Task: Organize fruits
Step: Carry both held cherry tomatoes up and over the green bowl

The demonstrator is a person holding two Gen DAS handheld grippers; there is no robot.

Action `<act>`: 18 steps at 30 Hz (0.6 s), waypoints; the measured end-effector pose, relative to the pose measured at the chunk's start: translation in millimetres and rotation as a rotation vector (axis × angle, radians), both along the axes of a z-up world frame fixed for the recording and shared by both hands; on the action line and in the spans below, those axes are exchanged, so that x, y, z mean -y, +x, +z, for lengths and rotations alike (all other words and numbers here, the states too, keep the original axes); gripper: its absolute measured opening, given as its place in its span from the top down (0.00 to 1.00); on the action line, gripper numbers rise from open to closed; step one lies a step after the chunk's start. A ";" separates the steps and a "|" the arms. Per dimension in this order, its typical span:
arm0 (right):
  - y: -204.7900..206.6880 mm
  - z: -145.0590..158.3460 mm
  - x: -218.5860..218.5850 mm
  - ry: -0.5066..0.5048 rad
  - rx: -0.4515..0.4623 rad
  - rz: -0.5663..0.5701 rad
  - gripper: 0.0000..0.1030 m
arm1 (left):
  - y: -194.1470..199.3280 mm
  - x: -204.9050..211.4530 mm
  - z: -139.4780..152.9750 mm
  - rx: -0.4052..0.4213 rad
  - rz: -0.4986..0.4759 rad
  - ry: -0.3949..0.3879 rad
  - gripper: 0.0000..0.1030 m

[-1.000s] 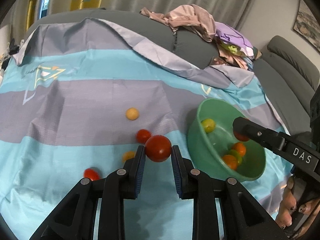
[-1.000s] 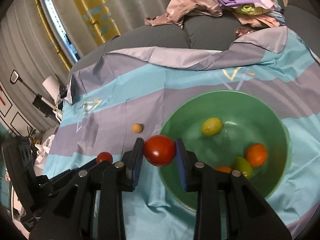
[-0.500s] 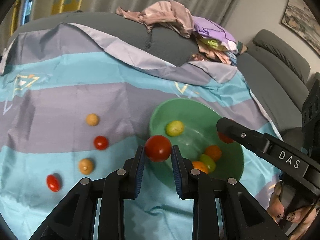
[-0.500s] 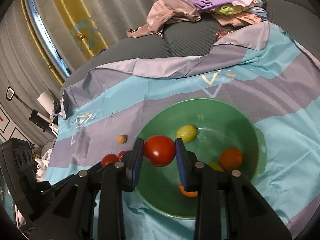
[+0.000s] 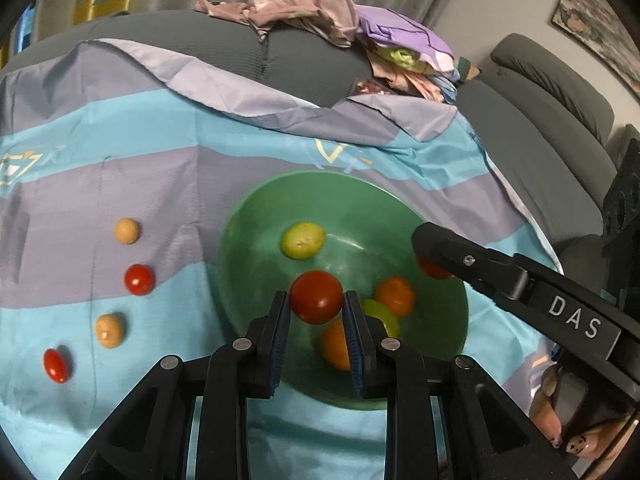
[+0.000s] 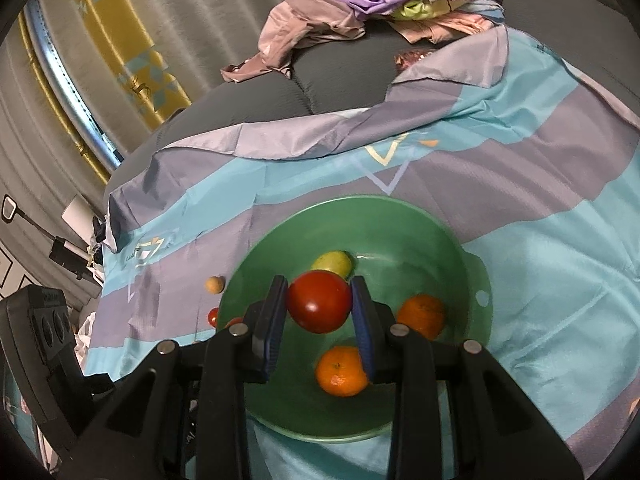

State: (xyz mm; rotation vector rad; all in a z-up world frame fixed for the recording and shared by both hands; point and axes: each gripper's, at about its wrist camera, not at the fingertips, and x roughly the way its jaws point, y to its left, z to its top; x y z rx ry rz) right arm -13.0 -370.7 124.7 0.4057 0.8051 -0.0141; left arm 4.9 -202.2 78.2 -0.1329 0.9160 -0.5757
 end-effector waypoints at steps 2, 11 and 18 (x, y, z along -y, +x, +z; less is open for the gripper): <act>0.4 -1.5 2.9 0.004 -0.007 -0.006 0.68 | -1.5 4.7 -0.1 0.003 -0.011 -0.002 0.75; 1.5 -6.7 12.3 0.012 -0.025 -0.023 0.68 | -3.5 25.7 -4.0 -0.005 -0.054 0.007 0.75; 3.1 -11.1 17.5 0.009 -0.045 -0.046 0.68 | -7.2 37.6 -8.3 -0.014 -0.074 0.016 0.75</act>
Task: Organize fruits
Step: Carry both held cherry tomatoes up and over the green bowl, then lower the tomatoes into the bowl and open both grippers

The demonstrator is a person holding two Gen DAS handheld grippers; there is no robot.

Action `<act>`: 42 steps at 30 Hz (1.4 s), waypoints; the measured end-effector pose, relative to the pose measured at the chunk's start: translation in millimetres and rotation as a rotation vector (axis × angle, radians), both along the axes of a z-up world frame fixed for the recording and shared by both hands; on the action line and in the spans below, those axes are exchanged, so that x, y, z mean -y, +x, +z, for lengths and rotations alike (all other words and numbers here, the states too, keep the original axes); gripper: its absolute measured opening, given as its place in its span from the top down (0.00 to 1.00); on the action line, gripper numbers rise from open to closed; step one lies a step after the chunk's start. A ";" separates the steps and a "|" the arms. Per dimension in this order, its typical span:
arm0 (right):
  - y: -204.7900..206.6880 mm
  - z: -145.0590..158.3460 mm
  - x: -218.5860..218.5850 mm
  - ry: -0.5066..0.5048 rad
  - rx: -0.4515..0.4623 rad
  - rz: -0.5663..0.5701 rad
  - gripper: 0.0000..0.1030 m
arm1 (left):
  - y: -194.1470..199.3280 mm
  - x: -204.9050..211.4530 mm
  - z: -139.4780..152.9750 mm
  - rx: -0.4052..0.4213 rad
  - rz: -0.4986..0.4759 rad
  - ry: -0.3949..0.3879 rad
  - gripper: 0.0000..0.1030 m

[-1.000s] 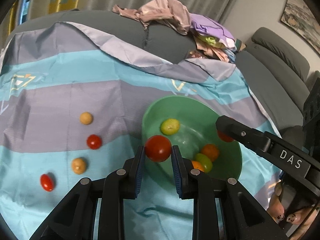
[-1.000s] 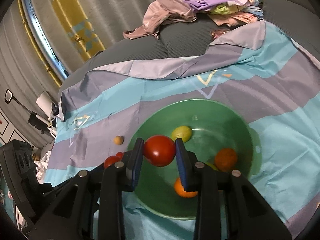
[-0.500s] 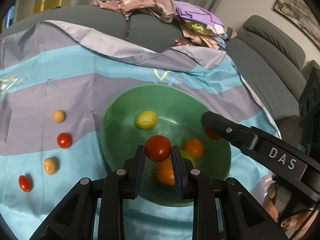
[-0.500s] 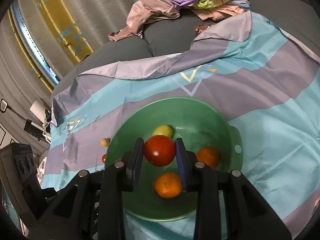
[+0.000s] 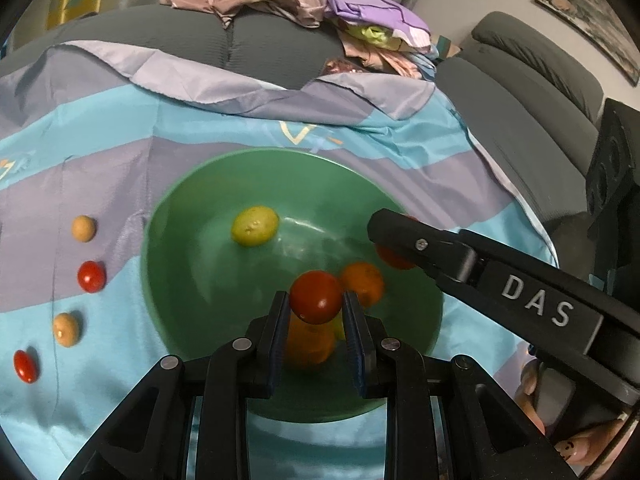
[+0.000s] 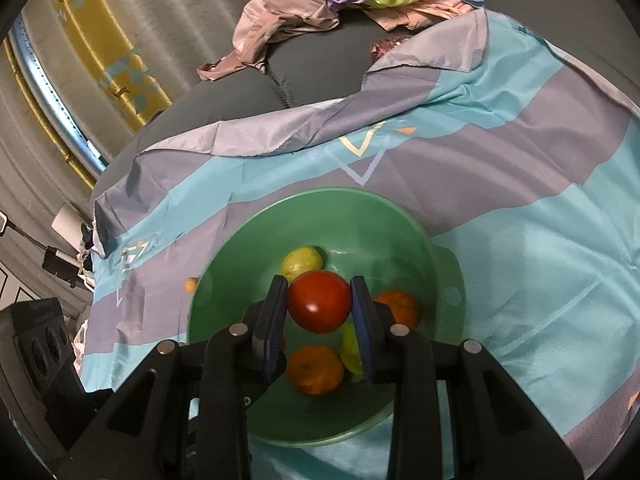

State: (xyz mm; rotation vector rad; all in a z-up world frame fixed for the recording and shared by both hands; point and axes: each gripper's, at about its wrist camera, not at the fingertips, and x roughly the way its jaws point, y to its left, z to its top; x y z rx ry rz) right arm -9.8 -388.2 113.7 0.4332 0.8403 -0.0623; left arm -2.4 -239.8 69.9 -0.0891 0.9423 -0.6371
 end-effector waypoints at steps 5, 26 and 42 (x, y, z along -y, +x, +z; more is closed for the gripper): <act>0.9 -2.5 1.8 0.005 -0.008 -0.001 0.67 | -3.1 7.4 -1.6 0.005 -0.017 0.012 0.75; 4.9 -7.7 2.1 -0.007 -0.033 -0.004 0.67 | -1.7 13.0 -7.2 -0.014 -0.022 0.019 0.75; 1.6 -3.5 -1.0 -0.046 -0.015 -0.027 0.49 | -3.9 -5.7 4.8 -0.007 0.016 -0.049 0.44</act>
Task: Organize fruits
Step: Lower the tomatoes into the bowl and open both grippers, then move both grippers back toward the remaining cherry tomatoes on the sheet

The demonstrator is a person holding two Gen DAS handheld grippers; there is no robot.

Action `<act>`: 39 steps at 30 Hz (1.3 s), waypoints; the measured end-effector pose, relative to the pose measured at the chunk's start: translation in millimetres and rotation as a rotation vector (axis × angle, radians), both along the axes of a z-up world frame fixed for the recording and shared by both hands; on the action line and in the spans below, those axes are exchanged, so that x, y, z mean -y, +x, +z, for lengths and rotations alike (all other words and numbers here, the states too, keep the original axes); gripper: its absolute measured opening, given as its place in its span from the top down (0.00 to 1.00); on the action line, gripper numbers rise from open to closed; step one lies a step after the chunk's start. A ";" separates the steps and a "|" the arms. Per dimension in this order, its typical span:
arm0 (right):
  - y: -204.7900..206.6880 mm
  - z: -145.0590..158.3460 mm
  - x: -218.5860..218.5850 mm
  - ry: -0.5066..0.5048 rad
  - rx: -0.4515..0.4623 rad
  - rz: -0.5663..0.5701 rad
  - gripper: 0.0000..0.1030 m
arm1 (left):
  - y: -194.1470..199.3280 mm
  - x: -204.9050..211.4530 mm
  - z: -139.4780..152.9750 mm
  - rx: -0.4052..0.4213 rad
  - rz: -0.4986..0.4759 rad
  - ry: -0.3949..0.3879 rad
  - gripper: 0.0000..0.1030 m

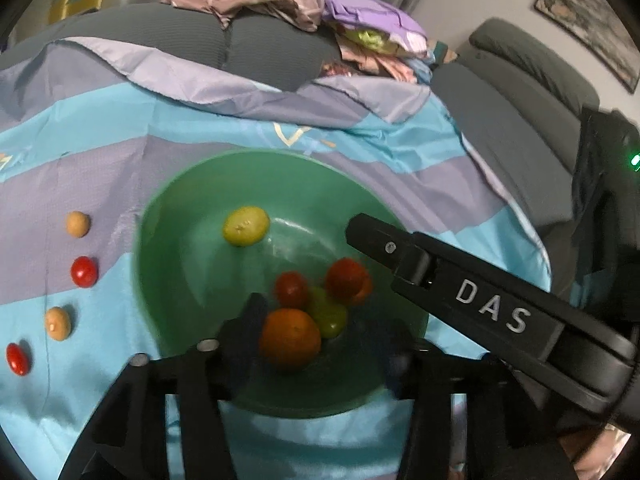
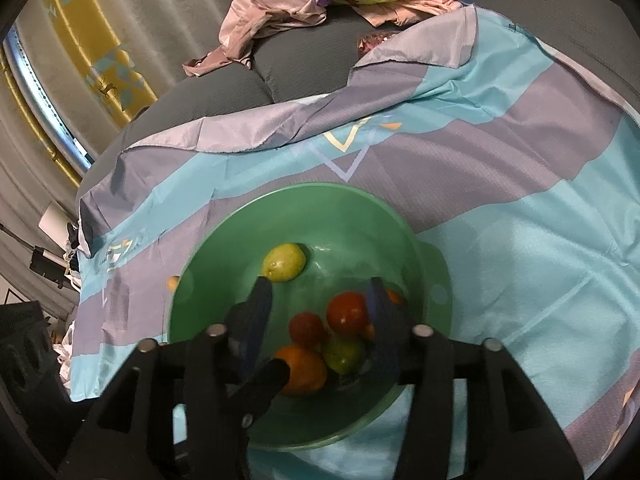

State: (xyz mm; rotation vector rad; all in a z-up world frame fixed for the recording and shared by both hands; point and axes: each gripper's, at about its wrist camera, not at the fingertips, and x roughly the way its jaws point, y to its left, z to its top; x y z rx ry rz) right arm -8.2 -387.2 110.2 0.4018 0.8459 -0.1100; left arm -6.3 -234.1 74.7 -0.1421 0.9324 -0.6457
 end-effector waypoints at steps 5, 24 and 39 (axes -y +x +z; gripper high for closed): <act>-1.8 5.0 -7.1 -0.020 0.024 0.005 0.39 | -1.0 -29.2 11.5 0.003 0.039 -0.022 0.37; 5.1 16.6 -69.7 -0.082 0.090 0.148 0.35 | -5.3 -216.2 5.3 0.067 0.395 0.058 0.28; 72.7 -17.0 -195.1 -0.094 -0.095 0.410 0.59 | 13.7 -240.3 -42.0 -0.100 0.412 0.000 0.39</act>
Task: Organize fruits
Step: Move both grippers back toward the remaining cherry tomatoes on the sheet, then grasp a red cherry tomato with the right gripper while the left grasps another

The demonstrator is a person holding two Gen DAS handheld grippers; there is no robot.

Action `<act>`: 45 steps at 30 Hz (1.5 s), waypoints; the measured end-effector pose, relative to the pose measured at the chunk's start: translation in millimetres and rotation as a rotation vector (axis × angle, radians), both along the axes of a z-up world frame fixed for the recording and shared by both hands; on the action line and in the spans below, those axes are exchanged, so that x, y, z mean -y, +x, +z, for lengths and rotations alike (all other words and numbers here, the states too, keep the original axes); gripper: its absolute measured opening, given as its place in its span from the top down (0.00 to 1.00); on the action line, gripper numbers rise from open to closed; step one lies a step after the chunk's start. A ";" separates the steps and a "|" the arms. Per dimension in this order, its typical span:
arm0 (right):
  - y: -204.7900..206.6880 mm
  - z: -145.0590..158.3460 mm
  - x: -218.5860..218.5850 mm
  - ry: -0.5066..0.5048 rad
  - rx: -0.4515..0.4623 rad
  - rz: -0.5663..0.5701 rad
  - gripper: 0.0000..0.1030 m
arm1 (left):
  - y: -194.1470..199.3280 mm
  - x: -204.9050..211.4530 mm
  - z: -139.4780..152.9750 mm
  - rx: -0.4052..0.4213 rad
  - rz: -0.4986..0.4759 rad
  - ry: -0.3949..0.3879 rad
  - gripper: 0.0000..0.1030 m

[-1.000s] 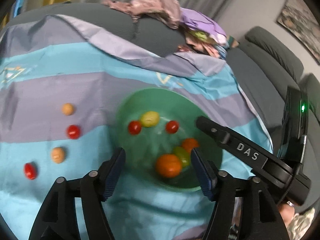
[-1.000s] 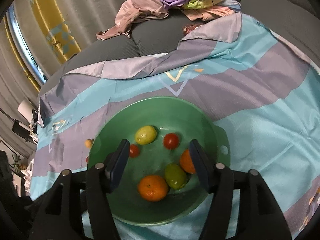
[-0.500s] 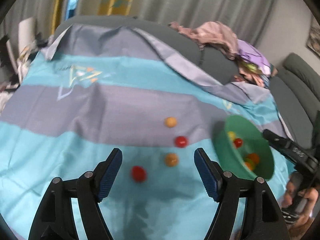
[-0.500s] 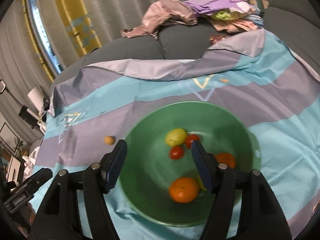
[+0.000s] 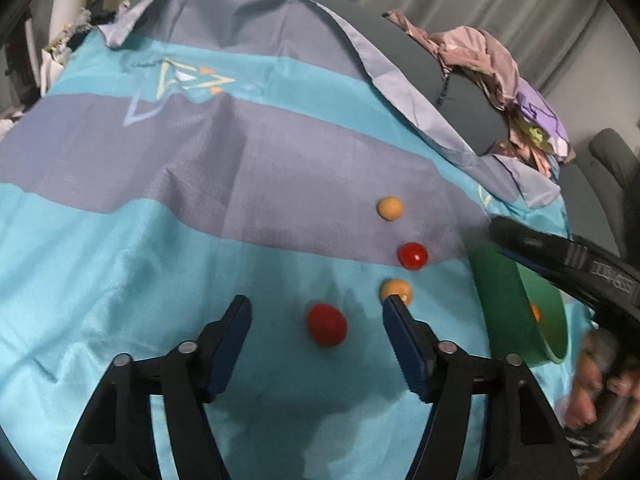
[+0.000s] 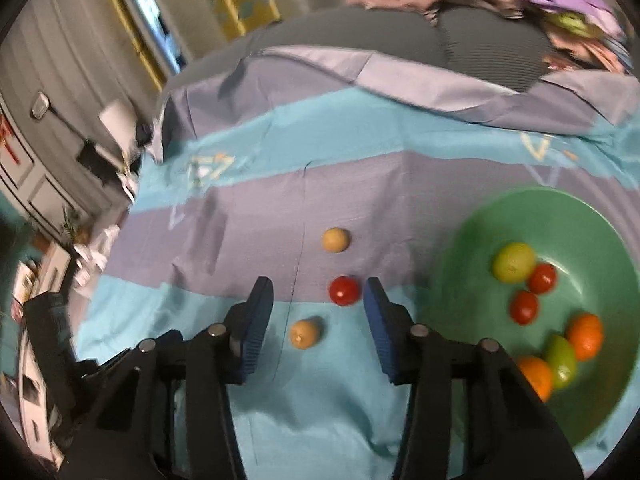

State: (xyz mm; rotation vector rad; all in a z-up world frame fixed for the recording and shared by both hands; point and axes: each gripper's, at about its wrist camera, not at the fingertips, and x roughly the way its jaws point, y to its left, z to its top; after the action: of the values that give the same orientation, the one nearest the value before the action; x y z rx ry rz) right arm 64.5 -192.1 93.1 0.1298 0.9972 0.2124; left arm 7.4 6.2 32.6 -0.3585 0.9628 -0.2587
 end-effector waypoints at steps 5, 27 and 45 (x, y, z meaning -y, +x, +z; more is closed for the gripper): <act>28.7 -31.2 -19.3 -0.120 -0.064 0.004 0.66 | 4.7 2.9 -11.0 -0.045 -0.004 0.015 0.53; 44.4 -75.1 -27.8 -0.241 -0.122 0.028 0.73 | 3.7 13.5 -23.4 -0.099 -0.022 0.097 0.68; 31.7 -63.2 -22.5 -0.178 -0.094 0.036 0.74 | 5.3 15.2 -18.8 -0.088 -0.062 0.056 0.84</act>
State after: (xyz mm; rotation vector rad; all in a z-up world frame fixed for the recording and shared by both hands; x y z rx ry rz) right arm 96.2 -169.6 30.0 -0.0406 1.1075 0.1509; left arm 12.7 -9.0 13.8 -0.2914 1.0672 -0.2734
